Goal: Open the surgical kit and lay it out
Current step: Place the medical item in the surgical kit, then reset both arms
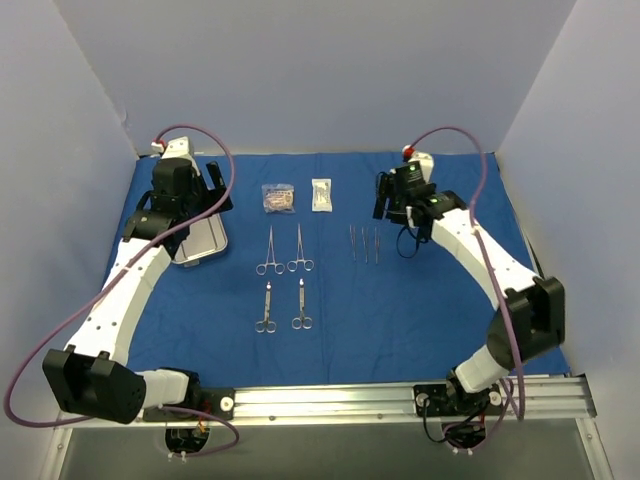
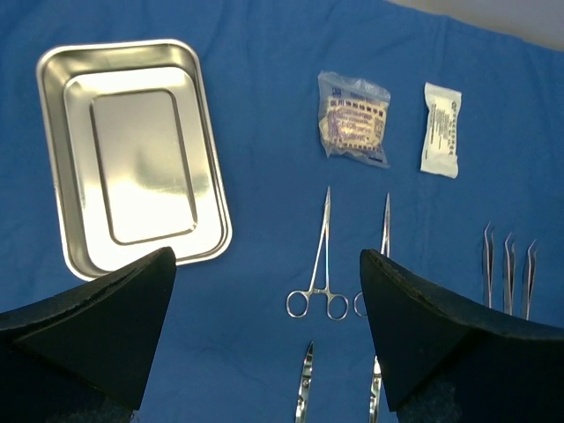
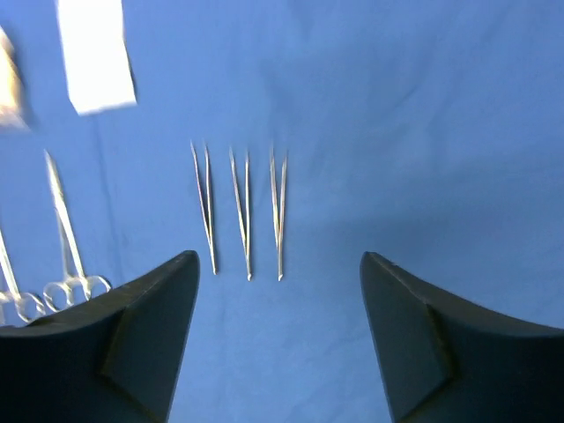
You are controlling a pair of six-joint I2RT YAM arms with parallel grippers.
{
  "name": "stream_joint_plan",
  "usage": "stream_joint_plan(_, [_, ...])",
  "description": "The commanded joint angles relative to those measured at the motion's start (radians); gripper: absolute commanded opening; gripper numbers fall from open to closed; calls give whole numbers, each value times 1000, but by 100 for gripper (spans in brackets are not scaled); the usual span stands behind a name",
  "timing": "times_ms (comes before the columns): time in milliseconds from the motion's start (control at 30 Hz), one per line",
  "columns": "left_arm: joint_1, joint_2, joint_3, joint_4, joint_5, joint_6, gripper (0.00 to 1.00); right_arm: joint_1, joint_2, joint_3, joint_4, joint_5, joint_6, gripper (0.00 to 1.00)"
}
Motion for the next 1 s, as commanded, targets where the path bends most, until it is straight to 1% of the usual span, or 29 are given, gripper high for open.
stream_joint_plan(0, [16,-42,106,-35,-15,51,94,-61,-108,68,-64,91,-41,74])
stream_joint_plan(33, [18,-54,145,-46,-18,60,94,-78,-151,92,-71,96,-52,80])
stream_joint_plan(100, [25,-68,193,-91,-26,88,94,-128,-193,120,-78,111,-87,85])
stream_joint_plan(133, [29,-83,245,-103,-35,100,94,-145,-234,152,-89,119,-99,88])
stream_joint_plan(167, [29,-92,270,-130,-41,109,94,-159,-257,169,-94,130,-112,88])
stream_joint_plan(200, [30,-112,296,-144,-49,129,94,-170,-306,184,-92,166,-132,89])
stream_joint_plan(233, [30,-123,345,-157,-67,140,94,-181,-332,204,-83,185,-145,92])
stream_joint_plan(300, [30,-158,390,-190,-89,170,94,-182,-421,221,-49,247,-184,98])
stream_joint_plan(333, [32,-172,410,-200,-121,183,94,-184,-447,239,-38,267,-201,100])
stream_joint_plan(433, [33,-242,471,-215,-181,221,94,-184,-536,261,9,332,-274,100])
stream_joint_plan(467, [30,-261,486,-211,-225,229,94,-184,-558,273,20,346,-288,100])
stream_joint_plan(600, [21,-379,511,-197,-305,283,94,-182,-662,286,86,403,-363,100])
stream_joint_plan(667, [9,-428,499,-163,-330,306,94,-182,-703,278,119,403,-421,100])
stream_joint_plan(700, [9,-483,479,-146,-341,325,94,-182,-740,269,148,401,-429,100])
stream_joint_plan(767, [7,-534,459,-108,-351,341,94,-182,-765,264,166,407,-483,100])
stream_joint_plan(800, [7,-577,447,-99,-364,356,94,-182,-786,258,181,415,-489,100])
stream_joint_plan(933, [7,-666,416,-62,-411,382,94,-179,-825,227,198,439,-511,100])
stream_joint_plan(967, [7,-695,411,-56,-419,423,94,-181,-843,218,205,449,-511,100])
